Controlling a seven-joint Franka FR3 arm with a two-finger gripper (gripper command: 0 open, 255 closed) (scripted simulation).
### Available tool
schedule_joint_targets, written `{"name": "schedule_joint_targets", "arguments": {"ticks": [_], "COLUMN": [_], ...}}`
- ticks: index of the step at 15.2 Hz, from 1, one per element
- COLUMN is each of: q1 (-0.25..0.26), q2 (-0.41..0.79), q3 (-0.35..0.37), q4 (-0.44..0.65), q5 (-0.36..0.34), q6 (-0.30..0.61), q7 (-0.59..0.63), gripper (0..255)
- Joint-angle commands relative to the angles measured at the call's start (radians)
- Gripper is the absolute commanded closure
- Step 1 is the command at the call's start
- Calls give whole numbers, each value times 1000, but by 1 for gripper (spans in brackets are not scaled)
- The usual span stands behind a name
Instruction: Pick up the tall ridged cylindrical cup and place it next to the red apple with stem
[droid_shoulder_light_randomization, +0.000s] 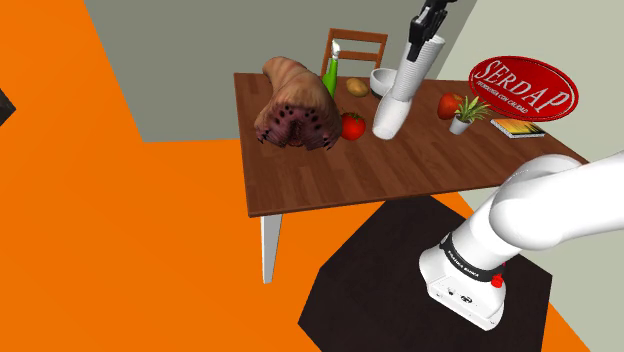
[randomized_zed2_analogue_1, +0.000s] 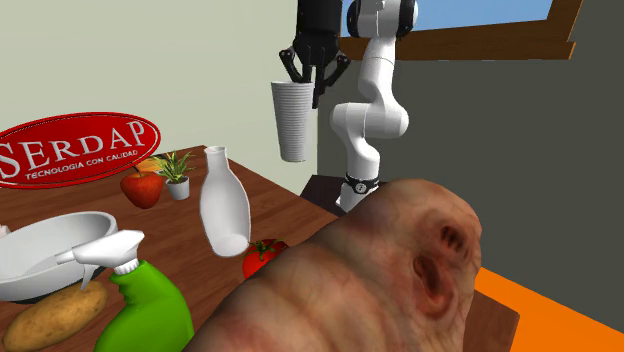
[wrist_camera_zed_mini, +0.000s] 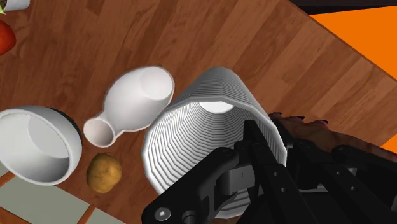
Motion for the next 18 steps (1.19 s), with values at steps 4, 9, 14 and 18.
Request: {"name": "schedule_joint_targets", "arguments": {"ticks": [4, 9, 14, 18], "q1": [-34, -62, -84, -102], "q2": [60, 159, 281, 399], "q3": [-97, -193, -288, -362], "q4": [43, 130, 245, 359], "q5": [-41, -61, -53, -20], "q6": [31, 59, 81, 90], "q7": [-115, -233, -355, -460], "gripper": [255, 255, 255, 255]}}
